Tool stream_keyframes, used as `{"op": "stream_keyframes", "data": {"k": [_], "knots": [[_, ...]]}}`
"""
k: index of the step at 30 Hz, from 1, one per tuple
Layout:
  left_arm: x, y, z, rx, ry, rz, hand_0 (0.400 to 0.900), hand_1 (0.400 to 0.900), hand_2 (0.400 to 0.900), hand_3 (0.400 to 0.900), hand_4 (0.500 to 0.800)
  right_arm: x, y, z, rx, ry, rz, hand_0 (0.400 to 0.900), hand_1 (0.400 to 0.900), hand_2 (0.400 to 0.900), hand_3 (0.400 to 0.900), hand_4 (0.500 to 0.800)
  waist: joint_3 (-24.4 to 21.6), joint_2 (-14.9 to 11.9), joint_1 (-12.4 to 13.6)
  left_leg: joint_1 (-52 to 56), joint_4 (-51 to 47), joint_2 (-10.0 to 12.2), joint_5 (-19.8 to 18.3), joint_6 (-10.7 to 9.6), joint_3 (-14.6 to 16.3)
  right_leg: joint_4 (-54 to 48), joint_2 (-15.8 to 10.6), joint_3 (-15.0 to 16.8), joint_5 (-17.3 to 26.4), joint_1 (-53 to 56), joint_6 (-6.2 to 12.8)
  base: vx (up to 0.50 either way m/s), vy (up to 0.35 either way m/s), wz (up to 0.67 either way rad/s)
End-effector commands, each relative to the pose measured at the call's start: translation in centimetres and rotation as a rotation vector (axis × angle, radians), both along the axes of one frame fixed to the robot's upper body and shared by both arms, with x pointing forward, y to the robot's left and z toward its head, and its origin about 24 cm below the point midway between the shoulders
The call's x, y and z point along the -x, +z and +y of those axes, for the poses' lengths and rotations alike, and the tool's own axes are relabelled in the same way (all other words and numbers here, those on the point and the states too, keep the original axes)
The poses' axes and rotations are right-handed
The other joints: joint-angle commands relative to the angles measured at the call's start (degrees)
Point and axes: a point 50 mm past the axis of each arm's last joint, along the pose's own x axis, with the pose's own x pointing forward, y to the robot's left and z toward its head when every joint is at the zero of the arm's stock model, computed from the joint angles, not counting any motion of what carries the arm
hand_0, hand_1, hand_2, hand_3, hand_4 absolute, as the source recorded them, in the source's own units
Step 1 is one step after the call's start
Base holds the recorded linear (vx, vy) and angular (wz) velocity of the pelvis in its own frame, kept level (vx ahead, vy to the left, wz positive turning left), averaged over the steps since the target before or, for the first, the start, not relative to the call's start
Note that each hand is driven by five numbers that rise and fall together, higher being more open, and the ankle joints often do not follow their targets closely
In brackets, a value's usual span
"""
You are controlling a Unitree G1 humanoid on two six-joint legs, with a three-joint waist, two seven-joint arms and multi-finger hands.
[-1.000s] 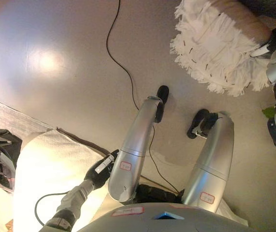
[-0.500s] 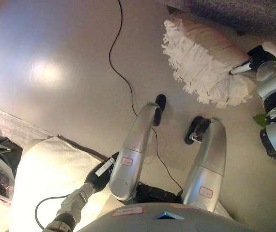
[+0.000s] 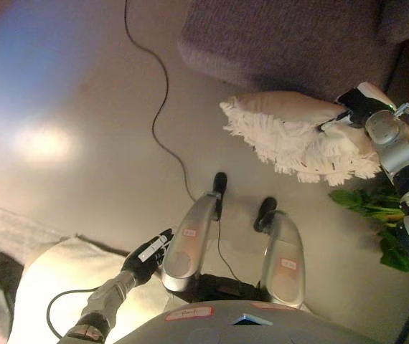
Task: Pick up the pillow and put it on the sofa.
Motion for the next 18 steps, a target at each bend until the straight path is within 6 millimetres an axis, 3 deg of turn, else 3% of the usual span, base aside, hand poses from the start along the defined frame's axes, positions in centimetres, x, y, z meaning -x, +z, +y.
{"op": "stream_keyframes", "data": {"k": [1,5,10,18], "knots": [[4.5,-0.9,1.9,-0.098,-0.032,0.190,0.900,0.900,0.900,0.900,0.800,-0.2,5.9,-0.4,-0.025,0.117,-0.186,0.400,0.400,0.400,0.400,0.500,-10.61,-3.71,0.40,10.41,-7.55,-0.89,-5.19,-1.82,-0.80,-10.32,1.35,-4.03,3.42,8.96,0.19,0.26,0.032,-0.05],[5.4,-1.4,1.6,-0.121,-0.028,0.258,0.900,0.900,0.900,0.900,0.800,0.3,5.6,-0.7,-0.055,0.156,-0.136,0.400,0.400,0.400,0.400,0.500,-15.25,-5.97,-0.26,16.03,-12.14,-0.97,-5.28,-1.76,-0.66,-16.05,2.22,-3.69,5.48,14.93,1.55,0.26,0.015,-0.02],[6.7,-1.9,1.3,-0.144,-0.051,0.343,0.900,0.900,0.900,0.900,0.800,0.5,6.0,-0.2,-0.076,0.224,-0.132,0.400,0.400,0.400,0.400,0.500,-19.21,-7.98,-0.73,20.33,-14.66,-1.25,-6.19,-1.01,-0.83,-15.70,2.71,-3.14,7.93,17.11,2.96,0.17,0.022,-0.02],[9.2,-1.8,2.0,-0.169,-0.074,0.400,0.900,0.900,0.900,0.900,0.800,0.3,11.2,-0.2,-0.146,0.241,-0.271,0.400,0.400,0.400,0.400,0.500,-21.03,-9.91,0.82,22.40,-16.11,-1.08,-6.41,-1.49,-1.79,-19.15,2.66,-4.45,9.46,20.02,3.73,0.12,-0.035,0.04]]}}
